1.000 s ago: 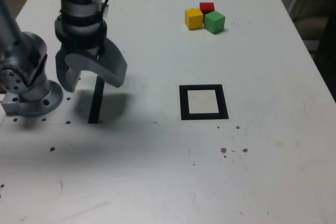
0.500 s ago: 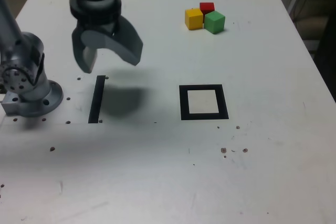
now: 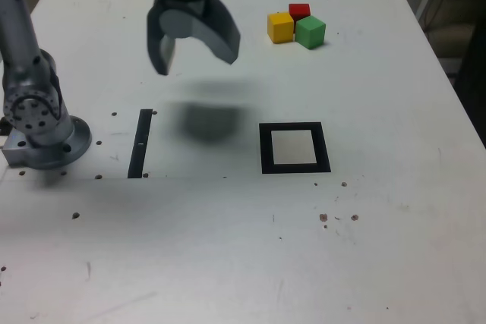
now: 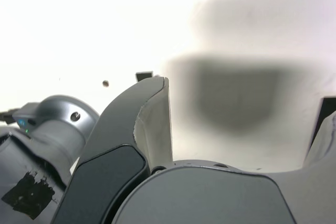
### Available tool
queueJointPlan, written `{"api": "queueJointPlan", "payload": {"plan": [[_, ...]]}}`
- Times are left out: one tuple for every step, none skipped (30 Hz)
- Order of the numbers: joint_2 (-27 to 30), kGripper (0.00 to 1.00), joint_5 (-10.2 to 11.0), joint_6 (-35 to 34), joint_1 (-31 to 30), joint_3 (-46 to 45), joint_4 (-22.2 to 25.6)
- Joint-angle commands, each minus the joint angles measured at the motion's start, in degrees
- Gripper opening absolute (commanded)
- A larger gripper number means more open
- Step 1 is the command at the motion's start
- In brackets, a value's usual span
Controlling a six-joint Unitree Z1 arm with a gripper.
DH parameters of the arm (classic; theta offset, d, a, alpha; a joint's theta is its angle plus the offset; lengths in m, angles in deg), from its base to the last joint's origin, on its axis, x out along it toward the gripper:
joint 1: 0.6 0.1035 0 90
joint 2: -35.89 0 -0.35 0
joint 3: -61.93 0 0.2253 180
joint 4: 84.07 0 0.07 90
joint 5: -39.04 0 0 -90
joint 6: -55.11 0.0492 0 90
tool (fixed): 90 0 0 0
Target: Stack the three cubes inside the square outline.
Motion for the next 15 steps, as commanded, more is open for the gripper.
{"api": "queueJointPlan", "payload": {"plan": [[-1.2, 0.99, 0.3, 1.0, 1.1, 1.6, 0.3], [-1.8, 0.99, 0.3, 1.6, 1.8, 2.5, 0.4], [-2.5, 0.99, 0.4, 2.2, 2.4, 3.4, 0.6], [-3.2, 0.99, 0.4, 2.8, 2.9, 4.4, 0.7], [-3.9, 0.99, 0.4, 3.4, 3.5, 5.4, 1.0], [-4.7, 0.99, 0.4, 4.0, 4.0, 6.4, 1.2], [-5.7, 0.99, 0.4, 4.7, 4.6, 7.8, 1.5], [-6.5, 0.99, 0.4, 5.2, 5.0, 8.9, 1.8], [-7.3, 0.99, 0.4, 5.7, 5.5, 9.9, 2.0], [-8.0, 0.99, 0.4, 6.2, 6.0, 11.0, 2.2], [-8.7, 0.99, 0.5, 6.6, 6.4, 12.0, 2.4], [-9.4, 0.99, 0.6, 7.0, 6.9, 13.1, 2.6], [-10.0, 0.99, 0.8, 7.3, 7.3, 14.2, 2.8], [-10.7, 0.99, 1.0, 7.5, 7.7, 15.3, 3.1], [-11.4, 0.99, 1.2, 7.7, 8.1, 16.5, 3.5]]}}
